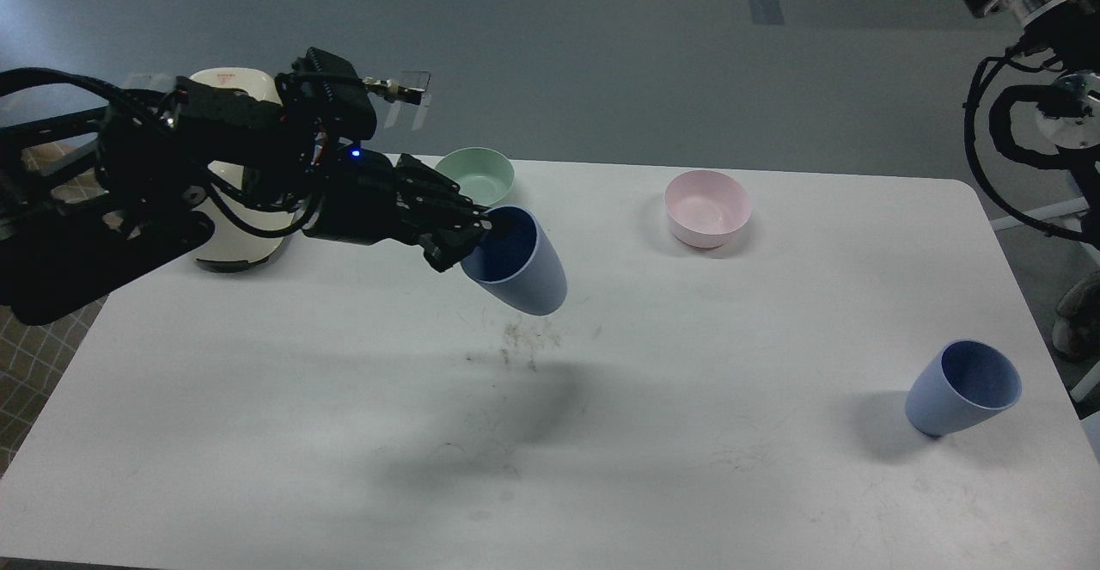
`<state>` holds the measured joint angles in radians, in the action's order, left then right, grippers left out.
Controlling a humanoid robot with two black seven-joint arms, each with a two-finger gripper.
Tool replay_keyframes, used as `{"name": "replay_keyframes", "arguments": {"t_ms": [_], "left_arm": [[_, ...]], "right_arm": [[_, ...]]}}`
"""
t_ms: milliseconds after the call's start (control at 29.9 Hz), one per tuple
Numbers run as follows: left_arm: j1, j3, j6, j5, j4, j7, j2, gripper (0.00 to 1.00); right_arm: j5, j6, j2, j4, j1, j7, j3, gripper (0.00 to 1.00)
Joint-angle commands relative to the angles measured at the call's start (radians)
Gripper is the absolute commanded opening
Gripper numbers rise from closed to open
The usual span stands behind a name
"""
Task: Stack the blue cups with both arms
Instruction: 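Grasp the blue cup with the left gripper and lift it, then carry the cup to the table center and set it down, then open the left gripper and withdraw it upward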
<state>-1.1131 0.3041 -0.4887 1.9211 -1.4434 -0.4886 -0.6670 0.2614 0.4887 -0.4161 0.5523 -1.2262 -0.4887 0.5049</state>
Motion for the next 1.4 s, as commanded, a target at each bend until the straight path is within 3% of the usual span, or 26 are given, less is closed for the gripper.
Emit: {"name": "replay_keyframes", "arguments": {"t_ms": [0,134,535,1303,1336,1370], "left_arm": [[-0.017,-0.006,0.000,0.053,0.061,0.000,0.128,0.00],[-0.065,-0.101,0.000,0.108,0.167,0.000,0.260,0.00],[-0.096,-0.227,0.000,0.130,0.400,0.000,0.474,0.00],[-0.086,-0.278,0.000,0.116,0.426,0.000,0.489,0.00],[-0.088,-0.278,0.000,0.116,0.426,0.000,0.489,0.02],[-0.088,-0.278,0.000,0.116,0.426,0.000,0.489,0.14]], "right_arm": [[0.001,0.000,0.000,0.000,-0.009,0.000,-0.011,1.00],[0.001,0.000,-0.001,0.000,-0.009,0.000,-0.011,1.00],[-0.001,0.000,-0.007,0.000,-0.009,0.000,-0.011,1.00],[-0.001,0.000,-0.024,0.003,0.002,0.000,-0.014,1.00],[-0.001,0.000,-0.024,0.003,0.002,0.000,-0.014,1.00],[-0.001,0.000,-0.024,0.003,0.004,0.000,-0.014,1.00]]}}
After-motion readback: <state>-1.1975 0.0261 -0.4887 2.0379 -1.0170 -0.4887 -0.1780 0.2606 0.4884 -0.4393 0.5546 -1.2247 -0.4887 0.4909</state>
